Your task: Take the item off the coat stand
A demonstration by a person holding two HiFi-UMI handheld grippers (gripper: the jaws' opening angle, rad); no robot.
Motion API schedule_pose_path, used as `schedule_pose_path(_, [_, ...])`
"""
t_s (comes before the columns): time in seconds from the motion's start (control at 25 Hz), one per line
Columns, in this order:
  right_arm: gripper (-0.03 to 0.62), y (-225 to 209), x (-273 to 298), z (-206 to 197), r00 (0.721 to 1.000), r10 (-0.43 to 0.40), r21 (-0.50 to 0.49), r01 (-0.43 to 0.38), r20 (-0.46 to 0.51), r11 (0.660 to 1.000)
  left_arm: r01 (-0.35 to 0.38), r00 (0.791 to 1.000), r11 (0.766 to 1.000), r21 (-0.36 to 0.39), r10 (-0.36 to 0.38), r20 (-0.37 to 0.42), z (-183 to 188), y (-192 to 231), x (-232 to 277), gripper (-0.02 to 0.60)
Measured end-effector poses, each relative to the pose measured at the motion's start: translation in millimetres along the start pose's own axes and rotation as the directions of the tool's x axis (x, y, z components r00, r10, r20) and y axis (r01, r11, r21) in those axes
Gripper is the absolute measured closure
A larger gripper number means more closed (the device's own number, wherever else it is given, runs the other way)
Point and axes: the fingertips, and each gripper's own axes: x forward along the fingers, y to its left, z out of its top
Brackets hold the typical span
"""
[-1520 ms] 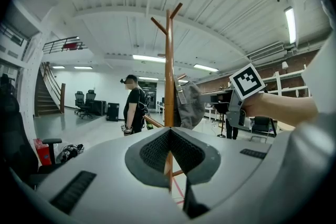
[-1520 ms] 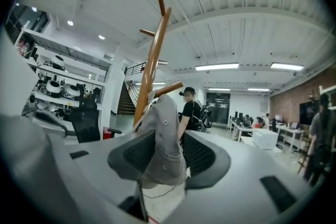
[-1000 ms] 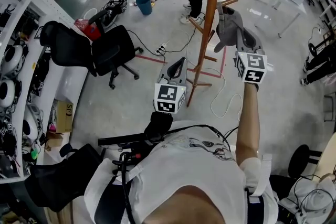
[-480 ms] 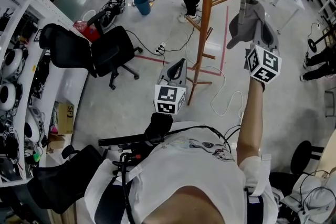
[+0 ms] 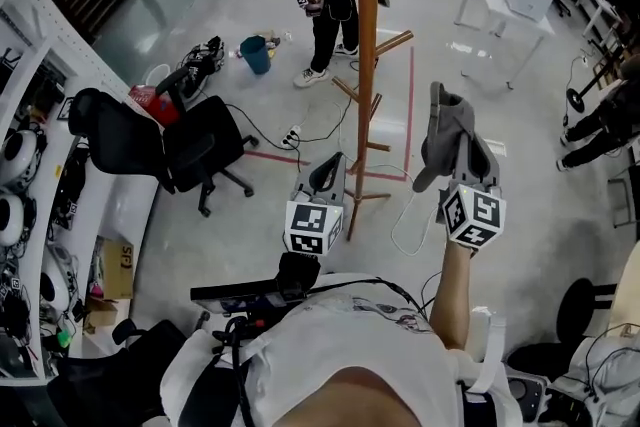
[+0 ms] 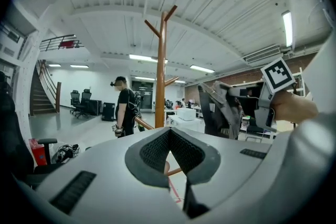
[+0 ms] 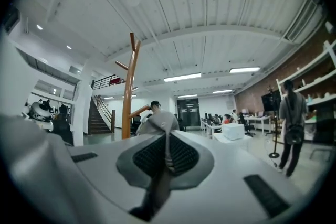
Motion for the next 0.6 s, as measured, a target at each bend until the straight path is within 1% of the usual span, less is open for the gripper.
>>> schedule_pose_path(0.16, [0.576,18,-31,-21,0.999,0.021,0.055,-0.018,-0.045,0.998,0.035,0.999,0.999,0.016,-0.035,0.02,11,-12,1,0.58])
schedule_pose_path(0.28, [0.577,32,-43,-30,0.997,0.043,0.077,-0.039,-0.057,0.996,0.054,0.998,0.998,0.026,-0.055,0.031,15,-19,3,0.58])
schedule_pose_path(0.4, [0.577,38,-48,-31,0.997,0.059,0.074,-0.055,-0.053,0.996,0.062,0.997,0.998,0.031,-0.064,0.04,17,-24,4,0.58])
schedule_pose_path(0.6, [0.577,48,-49,-25,0.996,0.077,0.06,-0.074,-0.046,0.995,0.056,0.997,0.998,0.031,-0.058,0.056,24,-25,2,0.58])
